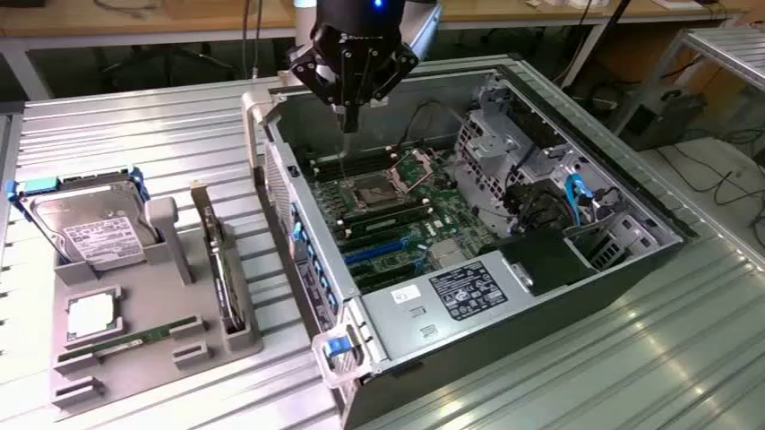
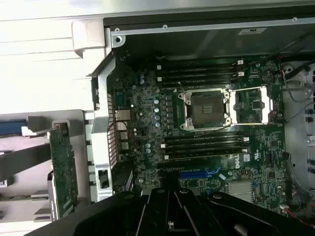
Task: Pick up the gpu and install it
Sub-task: 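Reach for the gpu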
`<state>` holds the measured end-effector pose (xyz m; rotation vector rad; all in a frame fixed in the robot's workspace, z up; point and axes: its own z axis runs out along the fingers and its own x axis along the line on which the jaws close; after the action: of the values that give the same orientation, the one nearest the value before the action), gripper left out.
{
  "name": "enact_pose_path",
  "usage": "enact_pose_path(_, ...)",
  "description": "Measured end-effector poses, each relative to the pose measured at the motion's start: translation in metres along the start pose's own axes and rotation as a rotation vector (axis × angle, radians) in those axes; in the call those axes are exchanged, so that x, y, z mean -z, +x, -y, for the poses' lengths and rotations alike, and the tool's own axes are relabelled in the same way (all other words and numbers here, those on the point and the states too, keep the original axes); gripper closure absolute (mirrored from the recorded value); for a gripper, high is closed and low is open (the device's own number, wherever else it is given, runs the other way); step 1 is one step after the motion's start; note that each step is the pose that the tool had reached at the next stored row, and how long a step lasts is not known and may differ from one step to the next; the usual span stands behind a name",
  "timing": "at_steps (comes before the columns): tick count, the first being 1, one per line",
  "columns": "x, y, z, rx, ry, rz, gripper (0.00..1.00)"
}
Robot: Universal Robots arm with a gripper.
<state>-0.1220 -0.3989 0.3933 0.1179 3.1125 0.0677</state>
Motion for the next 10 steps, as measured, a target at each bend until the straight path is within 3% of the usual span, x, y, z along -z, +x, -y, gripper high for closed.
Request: enact_pose_path(10, 0.0, 0.0, 0.0, 0.0, 0.0, 0.0, 0.89)
